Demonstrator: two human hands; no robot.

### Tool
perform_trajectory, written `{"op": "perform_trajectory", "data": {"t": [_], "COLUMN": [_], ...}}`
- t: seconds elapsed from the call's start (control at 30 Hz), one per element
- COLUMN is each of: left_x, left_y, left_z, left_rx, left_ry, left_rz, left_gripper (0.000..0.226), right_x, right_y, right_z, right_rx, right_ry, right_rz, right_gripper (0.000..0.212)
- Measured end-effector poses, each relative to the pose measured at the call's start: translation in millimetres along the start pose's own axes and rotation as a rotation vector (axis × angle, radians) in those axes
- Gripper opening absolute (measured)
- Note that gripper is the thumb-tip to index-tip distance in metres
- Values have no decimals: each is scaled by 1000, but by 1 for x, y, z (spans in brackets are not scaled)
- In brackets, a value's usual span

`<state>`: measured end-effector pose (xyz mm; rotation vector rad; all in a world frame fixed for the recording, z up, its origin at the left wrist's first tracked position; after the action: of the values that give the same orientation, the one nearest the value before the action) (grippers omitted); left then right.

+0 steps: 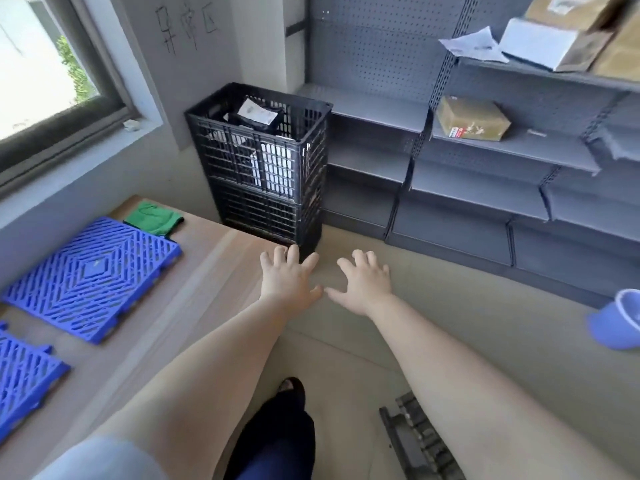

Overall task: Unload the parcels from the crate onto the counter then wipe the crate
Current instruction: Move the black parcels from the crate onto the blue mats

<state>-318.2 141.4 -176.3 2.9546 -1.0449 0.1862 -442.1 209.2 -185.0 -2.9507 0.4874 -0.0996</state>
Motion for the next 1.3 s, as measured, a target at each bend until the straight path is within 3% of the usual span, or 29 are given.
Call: {"op": "perform_trajectory", "data": {"t": [0.3,0.63,0.87,1.0,1.3], "left_x": [37,90,110,150,222], "left_y": [165,394,495,547,592], "left_z": [16,-45,-26,-22,-2], "left_rx": [17,-50,19,21,46], "left_ry": [-50,39,43,12,-34], "left_rz": [8,25,-96,-294,-618], "left_gripper": [65,69,68,72,73], "right_x": [-39,-71,-78,-57,13], "right_y": [162,374,495,584,721], "right_z": [-19,-115,-137,-167,-148], "right_rx": [17,-77,-77,-123,23], "right_ry": [-50,-11,-54,-80,-71], "right_rz": [46,-17,-177,-344,-636], "right_gripper": [70,70,73,70,68]}}
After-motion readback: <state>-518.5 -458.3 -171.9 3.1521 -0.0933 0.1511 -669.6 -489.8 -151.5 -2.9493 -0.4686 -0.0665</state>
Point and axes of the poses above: each hand's wrist, its own y-axis towards the middle knuckle, its own z-axis out of the palm, x = y × z, the point moved 8 cm from there along y, towards the middle knuckle
